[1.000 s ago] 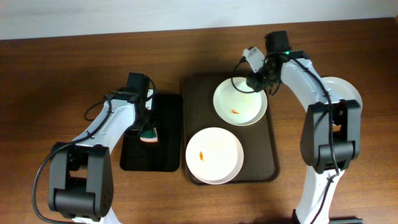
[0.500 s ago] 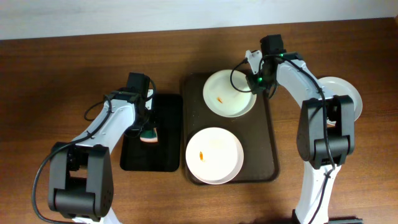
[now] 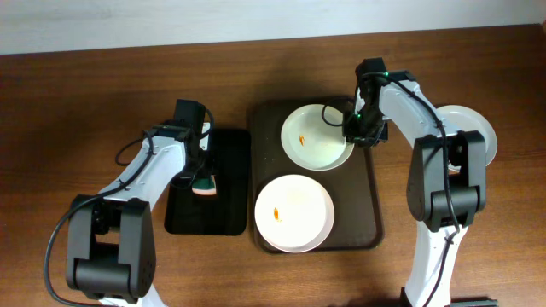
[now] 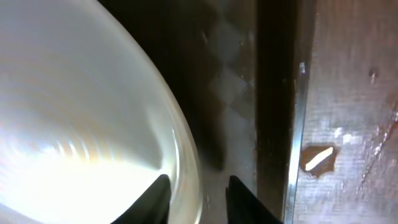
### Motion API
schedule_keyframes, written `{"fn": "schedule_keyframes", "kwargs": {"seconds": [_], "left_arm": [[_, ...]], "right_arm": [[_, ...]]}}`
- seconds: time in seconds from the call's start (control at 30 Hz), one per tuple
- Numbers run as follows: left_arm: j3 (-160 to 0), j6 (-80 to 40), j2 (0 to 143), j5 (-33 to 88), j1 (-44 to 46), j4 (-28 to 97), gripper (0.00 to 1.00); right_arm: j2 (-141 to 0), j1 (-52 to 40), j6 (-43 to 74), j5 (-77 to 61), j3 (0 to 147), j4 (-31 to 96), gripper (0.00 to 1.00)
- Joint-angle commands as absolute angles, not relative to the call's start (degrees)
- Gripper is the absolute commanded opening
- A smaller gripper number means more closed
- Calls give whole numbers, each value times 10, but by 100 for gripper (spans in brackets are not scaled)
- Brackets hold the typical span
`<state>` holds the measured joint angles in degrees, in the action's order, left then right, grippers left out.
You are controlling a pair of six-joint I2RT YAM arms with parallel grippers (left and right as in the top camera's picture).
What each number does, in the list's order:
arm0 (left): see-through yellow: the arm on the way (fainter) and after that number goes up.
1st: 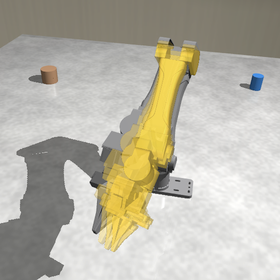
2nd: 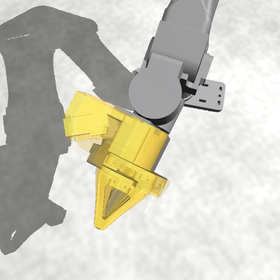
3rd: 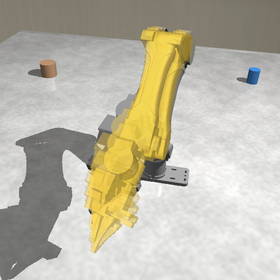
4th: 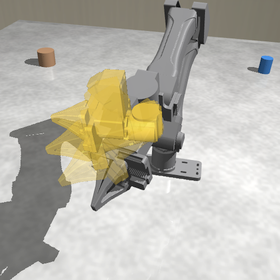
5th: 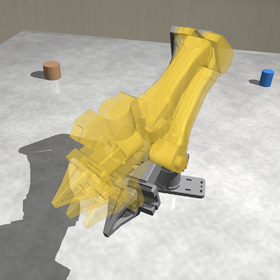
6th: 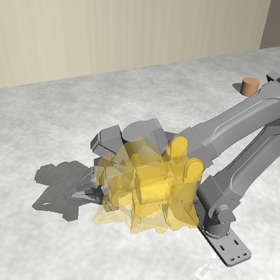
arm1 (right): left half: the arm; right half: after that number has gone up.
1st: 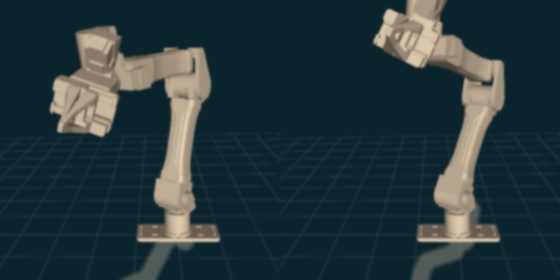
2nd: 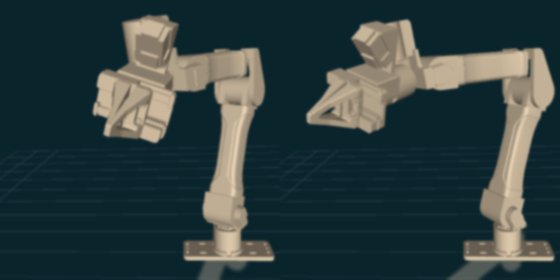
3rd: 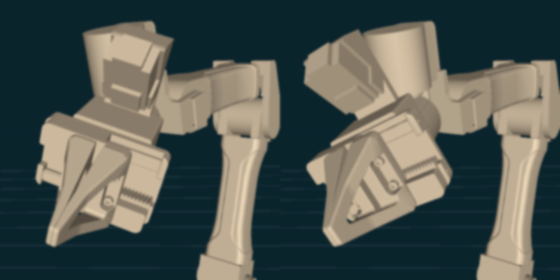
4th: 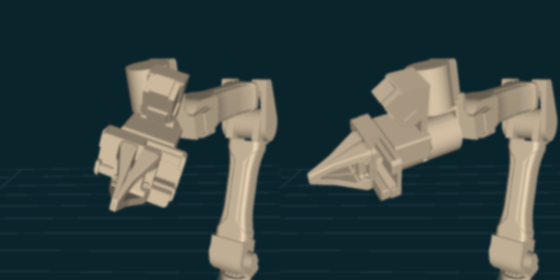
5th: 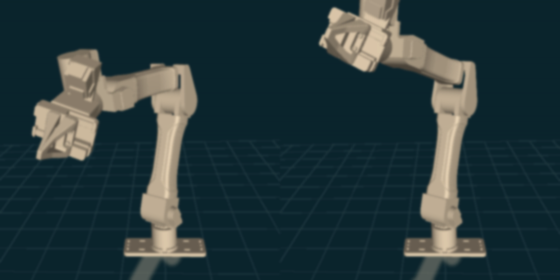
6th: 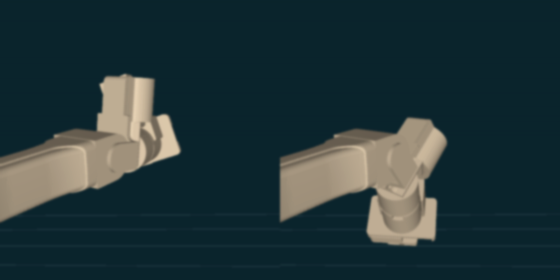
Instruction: Clean dirty plates on tray and stack at the side
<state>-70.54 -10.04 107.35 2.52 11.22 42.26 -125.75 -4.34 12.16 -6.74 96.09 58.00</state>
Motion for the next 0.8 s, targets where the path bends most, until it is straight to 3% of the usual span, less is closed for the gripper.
{"fn": "schedule_keyframes", "kwargs": {"seconds": [0.0, 0.13, 0.33, 0.77], "left_arm": [[-715, -93, 1056, 21, 110, 423, 0], [-707, -72, 1056, -24, 111, 409, 0], [-603, -72, 1093, 8, 111, 258, 0], [-786, -72, 1000, 65, 119, 420, 0]], "right_arm": [[-1259, -48, 83, -69, 958, 559, 34], [-1247, -48, 73, -69, 959, 562, 35], [-1221, -48, 73, -69, 959, 582, 38], [-1223, -48, 73, -65, 958, 571, 39]]}}
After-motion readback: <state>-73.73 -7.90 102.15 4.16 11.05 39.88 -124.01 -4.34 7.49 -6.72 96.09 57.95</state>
